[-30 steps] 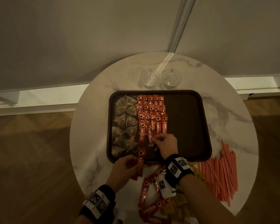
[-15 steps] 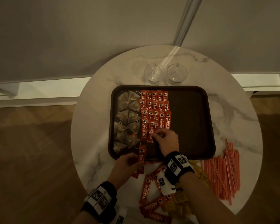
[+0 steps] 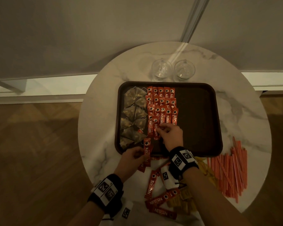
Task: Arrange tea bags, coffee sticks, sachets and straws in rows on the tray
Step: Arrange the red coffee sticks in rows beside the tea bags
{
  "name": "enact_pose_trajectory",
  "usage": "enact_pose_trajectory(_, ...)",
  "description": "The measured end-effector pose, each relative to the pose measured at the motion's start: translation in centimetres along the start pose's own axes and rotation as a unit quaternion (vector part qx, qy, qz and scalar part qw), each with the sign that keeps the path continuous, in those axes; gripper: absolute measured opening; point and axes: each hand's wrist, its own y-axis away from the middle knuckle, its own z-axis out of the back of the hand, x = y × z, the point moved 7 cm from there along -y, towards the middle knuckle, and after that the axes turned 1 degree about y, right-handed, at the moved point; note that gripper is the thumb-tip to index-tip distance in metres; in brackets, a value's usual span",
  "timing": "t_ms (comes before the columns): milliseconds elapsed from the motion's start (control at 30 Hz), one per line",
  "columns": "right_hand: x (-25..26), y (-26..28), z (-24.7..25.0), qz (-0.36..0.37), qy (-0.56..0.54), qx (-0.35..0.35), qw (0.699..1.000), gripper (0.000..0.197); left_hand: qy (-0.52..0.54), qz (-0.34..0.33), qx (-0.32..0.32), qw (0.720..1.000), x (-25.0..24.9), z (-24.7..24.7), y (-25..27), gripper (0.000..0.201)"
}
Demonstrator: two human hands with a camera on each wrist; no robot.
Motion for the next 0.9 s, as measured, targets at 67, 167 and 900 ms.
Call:
enact_pose_trajectory(67,0.0,0.0,0.1,0.0,0.002,-0.004,1.0,0.019,0.001,-0.004,-0.004,1.0,-0.2,0.1,0.1,0.006)
enact_pose_trajectory(167,0.0,0.3,0.1,0.003,0.021,-0.001,1.0,0.014,0.003,-0.008,-0.009,1.0,-0.5,0.3,0.1,0.006)
enact_pose_trajectory(900,3.2,6.1,2.4,0.037,-0.135,0.118,0.983,0.026,0.146,-0.041,-0.043,0.988,-3.3,-0.1,-1.0,0.016)
